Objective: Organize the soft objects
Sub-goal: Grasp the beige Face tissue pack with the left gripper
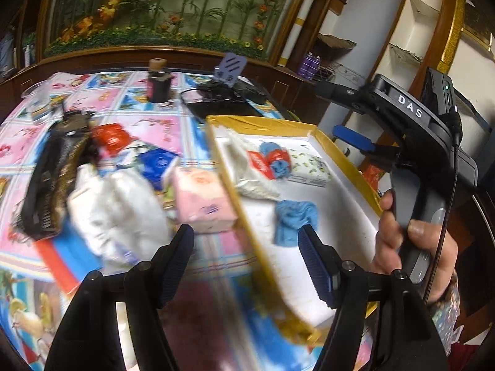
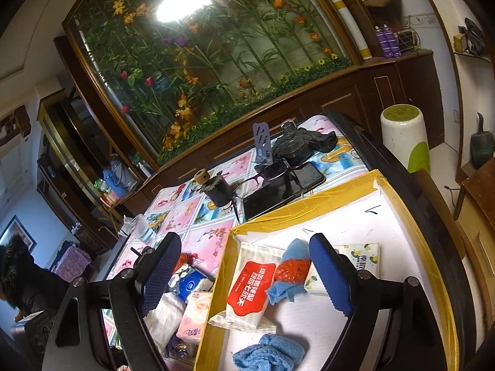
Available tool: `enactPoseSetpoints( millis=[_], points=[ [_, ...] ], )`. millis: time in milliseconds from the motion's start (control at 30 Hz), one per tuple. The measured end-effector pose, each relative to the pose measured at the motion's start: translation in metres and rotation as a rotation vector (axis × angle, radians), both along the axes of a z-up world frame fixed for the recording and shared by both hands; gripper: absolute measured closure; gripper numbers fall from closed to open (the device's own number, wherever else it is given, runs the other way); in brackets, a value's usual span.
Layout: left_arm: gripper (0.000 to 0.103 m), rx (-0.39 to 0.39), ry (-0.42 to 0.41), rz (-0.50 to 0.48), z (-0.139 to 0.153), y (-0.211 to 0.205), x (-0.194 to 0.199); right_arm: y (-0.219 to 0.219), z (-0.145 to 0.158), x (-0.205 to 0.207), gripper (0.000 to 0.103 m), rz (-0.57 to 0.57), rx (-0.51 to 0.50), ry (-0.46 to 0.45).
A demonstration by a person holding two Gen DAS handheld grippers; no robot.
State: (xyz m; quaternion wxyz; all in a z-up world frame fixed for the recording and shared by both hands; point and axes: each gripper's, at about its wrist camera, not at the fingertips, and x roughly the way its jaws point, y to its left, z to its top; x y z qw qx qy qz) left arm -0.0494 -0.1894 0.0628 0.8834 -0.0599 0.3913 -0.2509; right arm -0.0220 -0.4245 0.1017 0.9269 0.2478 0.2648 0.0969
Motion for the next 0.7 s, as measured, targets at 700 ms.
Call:
enactPoseSetpoints(
  millis=[700],
  points=[
    [0.026,0.187,0.079,0.076,-0.042,0.078,-0.025,0.024,-0.003,0.000,0.014,0.079,-0.046,-0.006]
  ],
)
